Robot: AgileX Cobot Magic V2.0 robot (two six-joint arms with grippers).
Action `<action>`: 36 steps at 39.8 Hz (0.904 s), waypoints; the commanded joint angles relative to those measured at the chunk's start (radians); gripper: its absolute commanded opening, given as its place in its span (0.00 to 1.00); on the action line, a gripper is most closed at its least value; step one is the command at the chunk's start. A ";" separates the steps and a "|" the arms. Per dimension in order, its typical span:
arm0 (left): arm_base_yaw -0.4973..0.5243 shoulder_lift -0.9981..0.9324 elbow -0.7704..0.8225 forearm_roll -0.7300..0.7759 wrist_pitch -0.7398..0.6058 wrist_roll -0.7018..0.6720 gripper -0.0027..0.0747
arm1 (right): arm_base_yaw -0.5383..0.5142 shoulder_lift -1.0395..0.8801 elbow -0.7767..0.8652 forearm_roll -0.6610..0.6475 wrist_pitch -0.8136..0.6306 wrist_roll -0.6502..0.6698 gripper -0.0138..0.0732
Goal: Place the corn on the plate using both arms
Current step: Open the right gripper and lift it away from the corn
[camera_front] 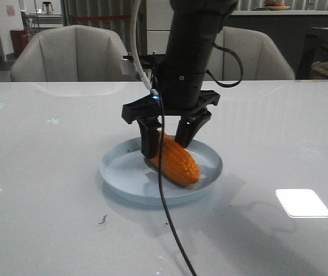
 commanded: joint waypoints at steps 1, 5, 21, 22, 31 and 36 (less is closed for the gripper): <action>0.003 -0.013 -0.028 0.035 -0.052 -0.012 0.39 | -0.001 -0.065 -0.037 0.010 -0.007 -0.007 0.78; 0.003 -0.013 -0.028 0.035 -0.052 -0.012 0.39 | -0.005 -0.068 -0.067 -0.002 0.051 -0.007 0.78; 0.003 -0.013 -0.028 0.049 -0.052 -0.012 0.39 | -0.150 -0.360 -0.253 -0.002 0.082 0.030 0.78; 0.003 -0.013 -0.028 0.053 -0.052 -0.012 0.39 | -0.170 -0.393 -0.250 -0.002 0.084 0.030 0.78; 0.003 -0.013 -0.028 0.057 -0.048 -0.012 0.39 | -0.366 -0.626 -0.147 -0.020 0.098 0.030 0.78; 0.003 -0.013 -0.028 0.057 -0.045 -0.012 0.39 | -0.480 -0.755 0.032 -0.022 0.082 0.028 0.78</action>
